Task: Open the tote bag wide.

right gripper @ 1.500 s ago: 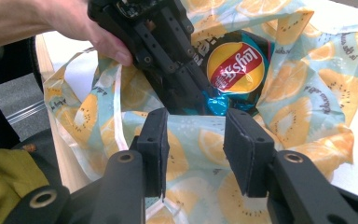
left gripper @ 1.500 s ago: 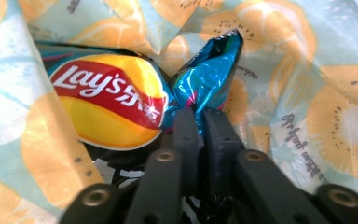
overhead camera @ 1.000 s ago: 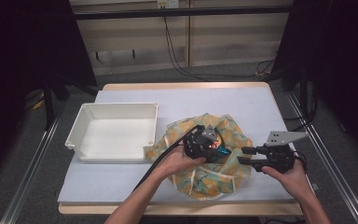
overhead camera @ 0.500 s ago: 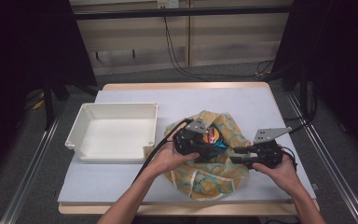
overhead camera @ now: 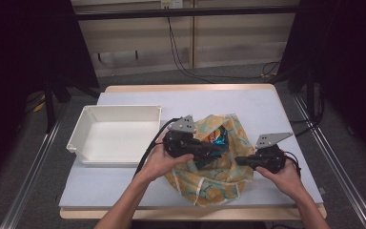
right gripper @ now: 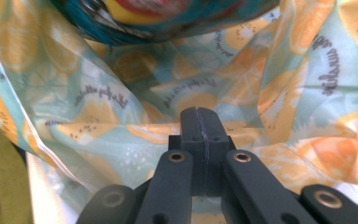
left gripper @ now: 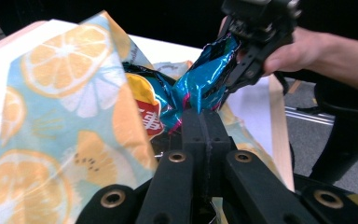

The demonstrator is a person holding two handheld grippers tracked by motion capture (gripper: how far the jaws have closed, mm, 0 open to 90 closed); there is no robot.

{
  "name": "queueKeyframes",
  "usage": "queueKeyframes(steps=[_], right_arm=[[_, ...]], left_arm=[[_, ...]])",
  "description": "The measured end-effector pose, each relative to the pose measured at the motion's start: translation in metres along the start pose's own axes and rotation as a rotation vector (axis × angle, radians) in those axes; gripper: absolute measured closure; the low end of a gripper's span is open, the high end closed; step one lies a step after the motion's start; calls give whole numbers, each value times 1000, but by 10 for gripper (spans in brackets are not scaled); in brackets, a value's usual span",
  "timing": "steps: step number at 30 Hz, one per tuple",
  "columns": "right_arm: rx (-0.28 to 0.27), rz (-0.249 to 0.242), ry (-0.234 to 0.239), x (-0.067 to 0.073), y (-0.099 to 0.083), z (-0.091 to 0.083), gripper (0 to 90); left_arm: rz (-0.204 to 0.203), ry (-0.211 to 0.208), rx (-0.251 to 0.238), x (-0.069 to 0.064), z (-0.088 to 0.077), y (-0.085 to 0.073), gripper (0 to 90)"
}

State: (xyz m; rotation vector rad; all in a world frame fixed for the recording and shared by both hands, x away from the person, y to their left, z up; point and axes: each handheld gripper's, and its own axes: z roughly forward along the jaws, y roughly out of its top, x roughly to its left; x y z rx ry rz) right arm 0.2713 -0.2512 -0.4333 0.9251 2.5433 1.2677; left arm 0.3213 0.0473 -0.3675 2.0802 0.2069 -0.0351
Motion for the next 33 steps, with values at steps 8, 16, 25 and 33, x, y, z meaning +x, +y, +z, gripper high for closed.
queueKeyframes(steps=[8,16,25,33], right_arm=[[17,19,-39,-7,-7,1,900],[-71,0,-14,0,6,-14,739],[-141,-2,-71,-11,36,-27,593],[-152,-8,-54,-27,60,-24,634]], left_arm=[[-2,-10,-23,-1,-14,-3,900],[-2,-10,-34,-3,-9,-1,900],[10,-26,-48,-6,-10,3,900],[17,-39,-33,-7,-6,2,900]])
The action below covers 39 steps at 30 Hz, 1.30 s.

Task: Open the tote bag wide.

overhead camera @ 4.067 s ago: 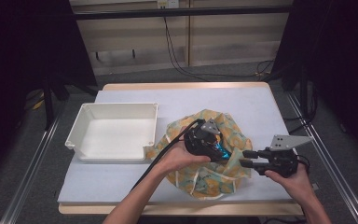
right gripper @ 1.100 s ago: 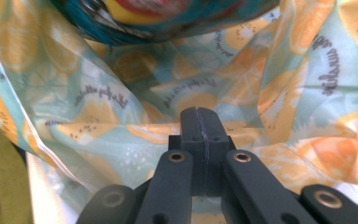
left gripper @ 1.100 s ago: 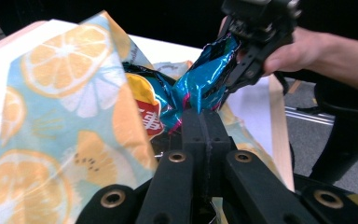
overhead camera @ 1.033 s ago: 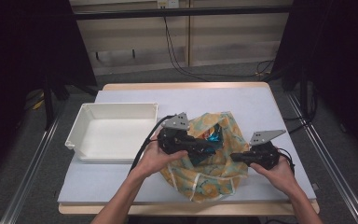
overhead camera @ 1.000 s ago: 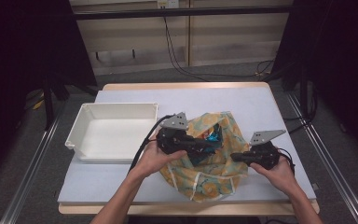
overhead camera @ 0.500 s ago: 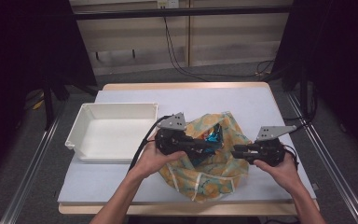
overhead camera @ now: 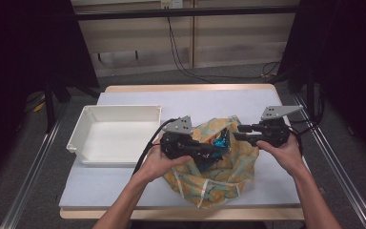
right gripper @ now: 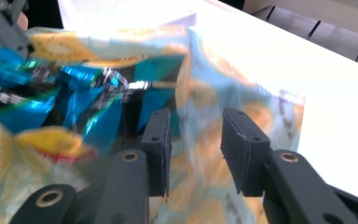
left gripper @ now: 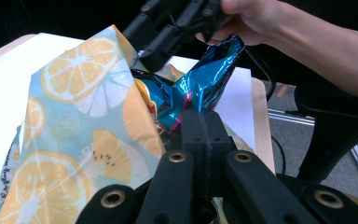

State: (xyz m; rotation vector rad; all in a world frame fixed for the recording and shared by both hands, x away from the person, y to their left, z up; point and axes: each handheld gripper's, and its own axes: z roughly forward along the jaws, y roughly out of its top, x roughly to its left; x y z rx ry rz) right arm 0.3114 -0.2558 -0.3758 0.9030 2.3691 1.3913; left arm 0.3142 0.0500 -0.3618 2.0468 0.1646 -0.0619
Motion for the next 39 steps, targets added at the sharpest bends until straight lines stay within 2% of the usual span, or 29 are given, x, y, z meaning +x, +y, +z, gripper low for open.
queueKeyframes(steps=[3,6,7,12,17,23,27,33,35,39], right_arm=[[1,7,15,-4,5,5,706],[-3,18,40,-9,10,7,892],[-3,23,36,-10,11,7,900],[3,42,18,-21,19,11,900],[3,70,4,-37,21,12,900],[26,92,-10,-51,19,19,900],[27,107,-13,-59,21,25,900],[37,113,-13,-65,21,34,900],[42,119,-11,-67,20,36,900],[39,111,-10,-63,19,38,900]], left_arm=[[6,-5,14,-2,2,0,900],[27,-1,33,-4,4,0,900],[37,-4,36,-5,5,0,900],[40,-13,47,-7,7,0,900],[43,-31,42,-7,2,1,900],[42,-48,28,-6,-1,1,900],[41,-73,-3,-7,-3,3,900],[39,-59,-30,-6,-8,6,900],[33,-62,-53,-6,-10,8,900],[30,-68,-78,-5,-13,10,900]])
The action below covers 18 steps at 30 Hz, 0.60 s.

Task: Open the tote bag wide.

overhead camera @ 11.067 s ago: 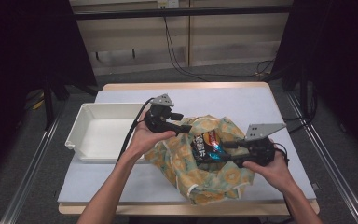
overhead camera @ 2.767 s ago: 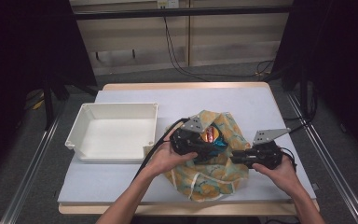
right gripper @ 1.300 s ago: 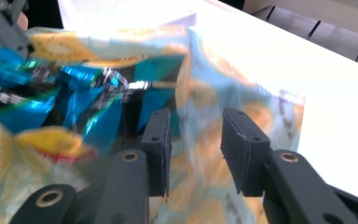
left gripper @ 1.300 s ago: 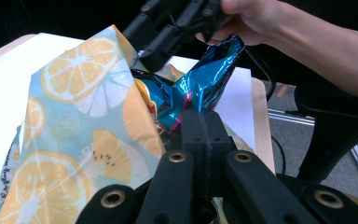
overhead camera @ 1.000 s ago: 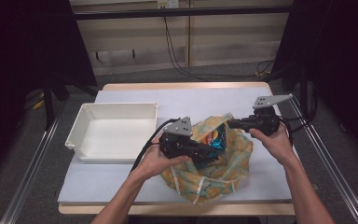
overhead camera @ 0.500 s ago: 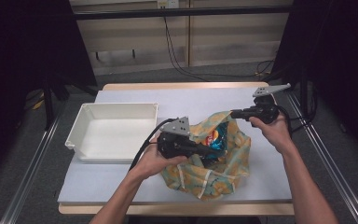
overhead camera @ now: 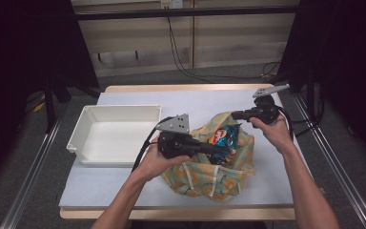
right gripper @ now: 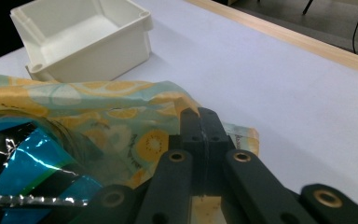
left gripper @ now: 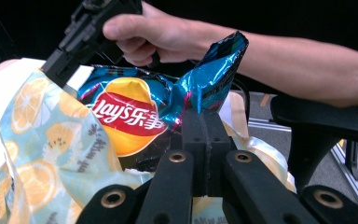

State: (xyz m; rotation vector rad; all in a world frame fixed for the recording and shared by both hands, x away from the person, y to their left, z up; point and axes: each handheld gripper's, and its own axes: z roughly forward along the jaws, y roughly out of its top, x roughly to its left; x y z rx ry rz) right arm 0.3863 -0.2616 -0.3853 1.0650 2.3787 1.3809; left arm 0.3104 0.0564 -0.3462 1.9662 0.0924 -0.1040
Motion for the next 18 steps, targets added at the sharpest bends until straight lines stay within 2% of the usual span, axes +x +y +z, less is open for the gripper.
queueKeyframes(steps=[2,5,8,13,16,18], right_arm=[[4,8,4,-2,-3,1,896],[1,22,5,-3,-6,0,829],[7,8,-8,0,-7,-1,752],[10,28,-61,0,-13,-8,658],[12,44,-85,-3,-17,-15,625],[8,38,-94,-4,-18,-20,618]], left_arm=[[-9,10,-6,1,-1,1,900],[-25,25,-22,5,-1,2,900],[-46,33,-38,10,0,2,900],[-69,43,-55,15,3,3,900],[-65,42,-55,16,3,4,900],[-60,52,-48,17,3,6,900]])
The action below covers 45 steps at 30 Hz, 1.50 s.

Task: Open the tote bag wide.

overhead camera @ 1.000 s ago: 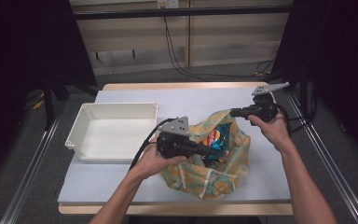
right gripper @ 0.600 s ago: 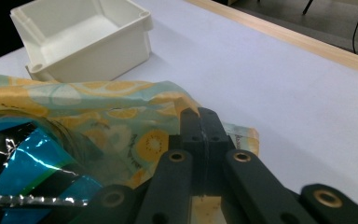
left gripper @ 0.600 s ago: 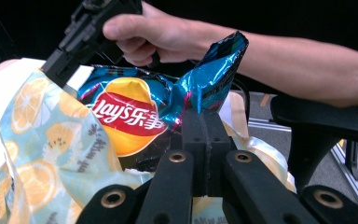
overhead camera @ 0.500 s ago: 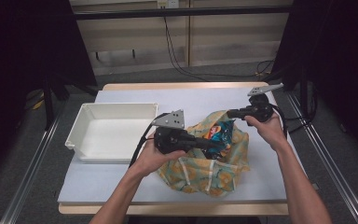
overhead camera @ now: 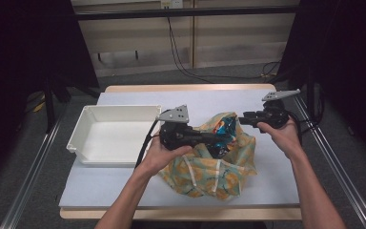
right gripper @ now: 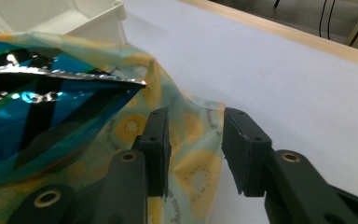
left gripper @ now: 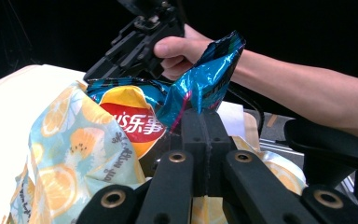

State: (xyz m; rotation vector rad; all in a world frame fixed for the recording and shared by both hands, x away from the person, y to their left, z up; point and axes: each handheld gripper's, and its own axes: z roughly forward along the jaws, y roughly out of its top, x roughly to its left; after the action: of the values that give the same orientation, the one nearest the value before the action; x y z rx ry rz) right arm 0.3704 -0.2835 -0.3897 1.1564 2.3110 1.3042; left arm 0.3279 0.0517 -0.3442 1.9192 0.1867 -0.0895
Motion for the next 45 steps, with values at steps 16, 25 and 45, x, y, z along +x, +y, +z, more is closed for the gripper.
queueKeyframes(steps=[16,25,45], right_arm=[[-25,-50,-36,23,-22,-25,549],[-66,-63,0,41,-34,-39,542],[-103,-54,36,61,-63,-53,498]], left_arm=[[-22,28,-6,8,7,14,900],[-28,34,4,13,12,20,900],[-44,38,-21,17,17,32,900]])
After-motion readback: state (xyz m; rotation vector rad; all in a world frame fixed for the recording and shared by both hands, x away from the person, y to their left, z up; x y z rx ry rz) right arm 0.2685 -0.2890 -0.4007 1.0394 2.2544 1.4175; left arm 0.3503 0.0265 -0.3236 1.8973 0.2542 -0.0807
